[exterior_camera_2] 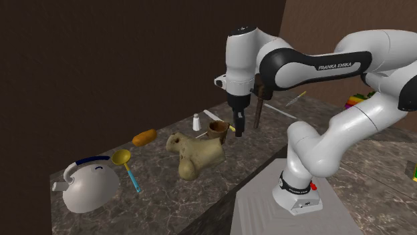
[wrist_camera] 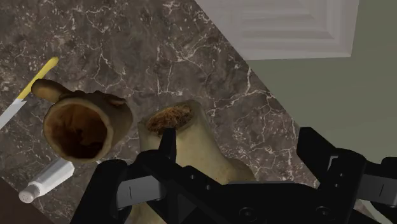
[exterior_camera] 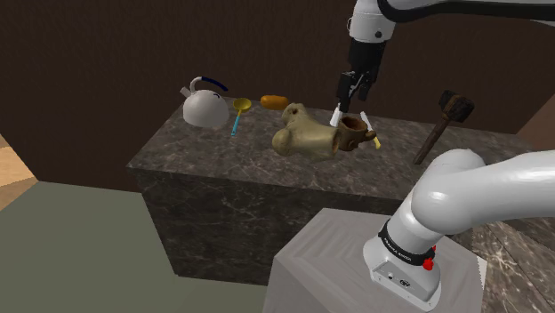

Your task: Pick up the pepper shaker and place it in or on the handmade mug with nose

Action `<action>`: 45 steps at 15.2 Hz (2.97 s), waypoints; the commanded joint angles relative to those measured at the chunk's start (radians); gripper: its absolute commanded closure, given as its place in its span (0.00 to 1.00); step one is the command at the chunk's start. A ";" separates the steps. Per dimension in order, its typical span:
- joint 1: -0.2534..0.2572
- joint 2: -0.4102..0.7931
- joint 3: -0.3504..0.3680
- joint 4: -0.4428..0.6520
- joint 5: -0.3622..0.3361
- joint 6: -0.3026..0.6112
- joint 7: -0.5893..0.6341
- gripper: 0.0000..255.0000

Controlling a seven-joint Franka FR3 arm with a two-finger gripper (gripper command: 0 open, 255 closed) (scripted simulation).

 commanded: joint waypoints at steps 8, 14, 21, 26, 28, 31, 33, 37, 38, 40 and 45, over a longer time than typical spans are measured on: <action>-0.067 0.163 -0.112 0.011 -0.071 0.179 -0.050 0.00; -0.112 0.334 -0.206 0.066 -0.103 0.320 -0.094 0.00; -0.149 0.556 -0.311 0.179 -0.088 0.457 -0.159 0.00; -0.174 0.727 -0.376 0.289 -0.033 0.530 -0.223 0.00; -0.187 0.797 -0.398 0.341 0.000 0.552 -0.252 0.00; -0.213 0.906 -0.423 0.426 0.058 0.576 -0.299 0.00; -0.236 0.980 -0.434 0.488 0.100 0.585 -0.329 0.00; -0.254 1.030 -0.435 0.509 0.128 0.611 -0.349 0.00; -0.255 1.037 -0.434 0.504 0.132 0.623 -0.351 0.00; -0.258 1.051 -0.433 0.493 0.139 0.647 -0.356 0.00; -0.262 1.070 -0.430 0.481 0.149 0.677 -0.363 0.00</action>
